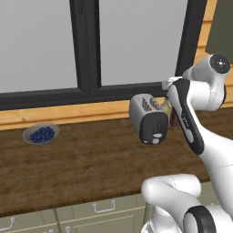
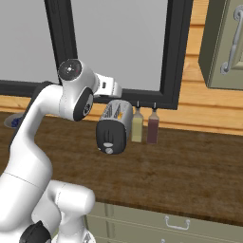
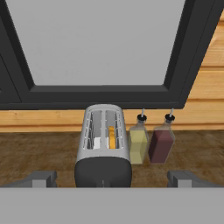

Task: Start the toaster. Once the lever pops up, take the bread to the plate on the dining counter.

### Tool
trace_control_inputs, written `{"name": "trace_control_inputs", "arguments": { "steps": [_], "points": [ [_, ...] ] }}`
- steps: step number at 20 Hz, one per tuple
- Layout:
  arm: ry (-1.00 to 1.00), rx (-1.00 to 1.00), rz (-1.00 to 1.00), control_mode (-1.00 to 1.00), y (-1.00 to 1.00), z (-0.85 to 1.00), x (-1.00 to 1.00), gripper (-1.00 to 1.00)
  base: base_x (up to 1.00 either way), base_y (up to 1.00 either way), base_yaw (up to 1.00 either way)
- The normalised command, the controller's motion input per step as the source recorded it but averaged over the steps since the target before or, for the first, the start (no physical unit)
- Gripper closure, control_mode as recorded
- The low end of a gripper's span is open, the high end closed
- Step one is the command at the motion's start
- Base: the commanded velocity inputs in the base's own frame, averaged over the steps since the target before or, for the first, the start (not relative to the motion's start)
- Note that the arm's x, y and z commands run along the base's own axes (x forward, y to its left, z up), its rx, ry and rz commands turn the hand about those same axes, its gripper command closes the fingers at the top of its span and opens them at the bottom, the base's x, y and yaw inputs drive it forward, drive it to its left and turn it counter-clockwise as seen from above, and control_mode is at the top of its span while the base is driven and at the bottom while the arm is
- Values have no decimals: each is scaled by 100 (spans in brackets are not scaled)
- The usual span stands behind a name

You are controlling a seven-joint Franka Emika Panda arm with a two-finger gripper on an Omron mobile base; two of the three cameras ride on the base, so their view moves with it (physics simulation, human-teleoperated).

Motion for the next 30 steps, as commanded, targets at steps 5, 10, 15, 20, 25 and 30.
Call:
{"name": "trace_control_inputs", "arguments": {
  "steps": [5, 10, 15, 20, 25, 30],
  "points": [
    [0, 0, 0, -100, 0, 0, 0, -100, 0, 0, 0],
    [0, 0, 0, -100, 0, 0, 0, -100, 0, 0, 0],
    [0, 0, 0, -100, 0, 0, 0, -100, 0, 0, 0],
    [0, 0, 0, -100, 0, 0, 0, -100, 0, 0, 0],
    [0, 0, 0, -100, 0, 0, 0, -100, 0, 0, 0],
    [0, 0, 0, -100, 0, 0, 0, -100, 0, 0, 0]
  ]
}}
